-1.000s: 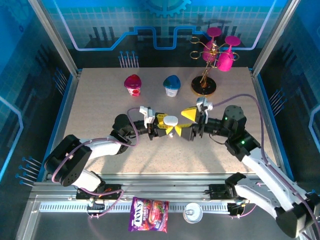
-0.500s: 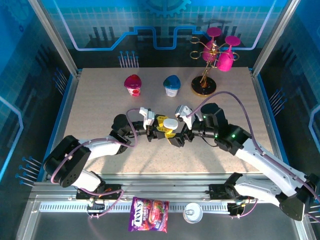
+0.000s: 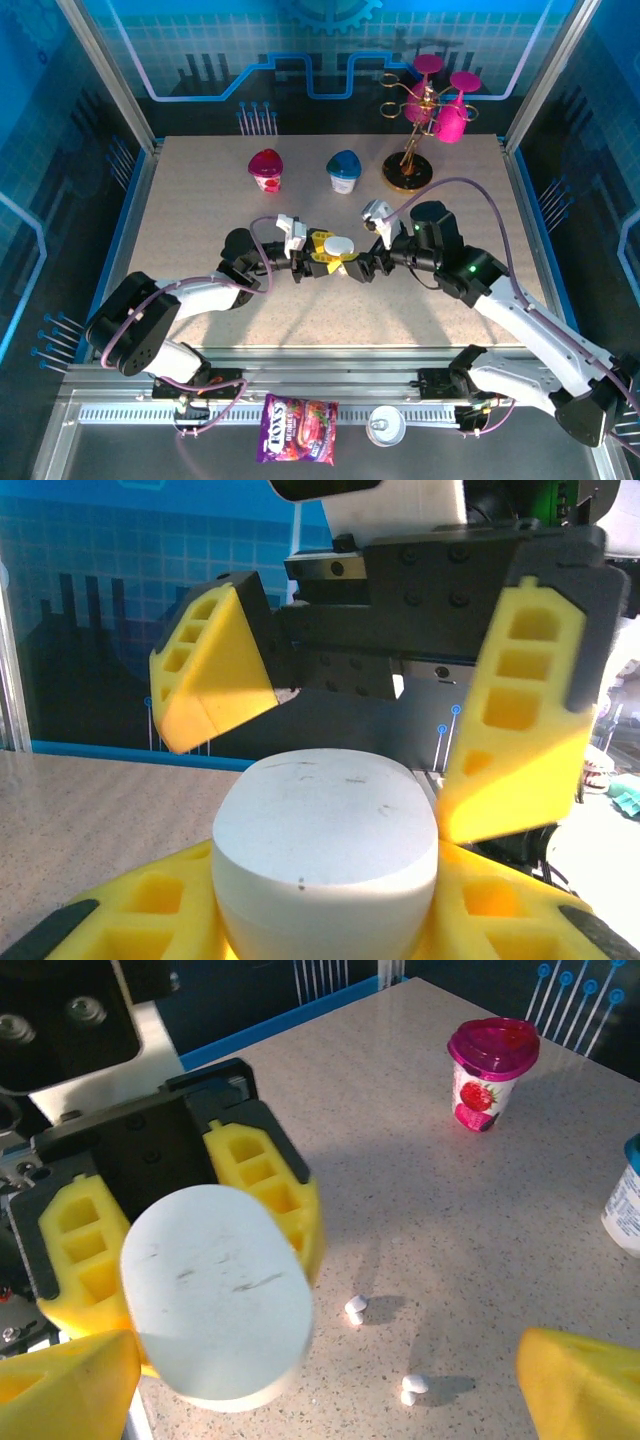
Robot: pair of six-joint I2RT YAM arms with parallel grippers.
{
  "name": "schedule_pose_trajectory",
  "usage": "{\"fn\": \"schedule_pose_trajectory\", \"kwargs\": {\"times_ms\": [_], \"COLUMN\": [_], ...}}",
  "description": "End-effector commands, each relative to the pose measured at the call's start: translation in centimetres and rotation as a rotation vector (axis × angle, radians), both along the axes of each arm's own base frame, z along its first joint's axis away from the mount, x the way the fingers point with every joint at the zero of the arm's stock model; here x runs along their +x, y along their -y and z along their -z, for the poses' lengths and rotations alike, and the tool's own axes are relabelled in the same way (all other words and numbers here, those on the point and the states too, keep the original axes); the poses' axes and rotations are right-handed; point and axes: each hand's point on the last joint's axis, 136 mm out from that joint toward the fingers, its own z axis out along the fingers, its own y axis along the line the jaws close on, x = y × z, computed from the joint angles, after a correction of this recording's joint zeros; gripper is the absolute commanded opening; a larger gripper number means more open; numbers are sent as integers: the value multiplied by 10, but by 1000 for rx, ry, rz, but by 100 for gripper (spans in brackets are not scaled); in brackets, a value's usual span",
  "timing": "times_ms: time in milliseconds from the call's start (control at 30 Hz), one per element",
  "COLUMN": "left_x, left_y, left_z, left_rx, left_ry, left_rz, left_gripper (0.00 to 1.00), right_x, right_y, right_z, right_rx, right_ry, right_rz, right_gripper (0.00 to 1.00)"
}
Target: Insert the wireless bluetooth earbuds into the charging case
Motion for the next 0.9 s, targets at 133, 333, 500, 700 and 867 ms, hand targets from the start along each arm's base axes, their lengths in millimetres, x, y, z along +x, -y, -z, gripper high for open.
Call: {"fn": "schedule_pose_trajectory", "kwargs": {"times_ms": [133, 333, 500, 700, 867], "left_x": [-17, -17, -16, -2, 18], "left_y": [-3, -3, -4, -10, -24], "left_z": [-10, -7, -6, -1, 4], "left_rx": [-18, -11, -12, -18, -39], "left_ry": [46, 46, 49, 51, 57], "left_rz": [56, 55, 50, -24, -134], "left_gripper": [32, 32, 32, 32, 32], "right_x": [19, 26, 35, 24, 18], "right_y": [15, 23, 30, 29, 41], "right_z": [-15, -23, -25, -32, -29], "right_rx": [51, 96, 106, 150, 211], "right_ry": [-17, -31, -48, -29, -29], "right_rz": [118, 167, 210, 173, 201], "right_gripper": [93, 92, 93, 100, 100]}}
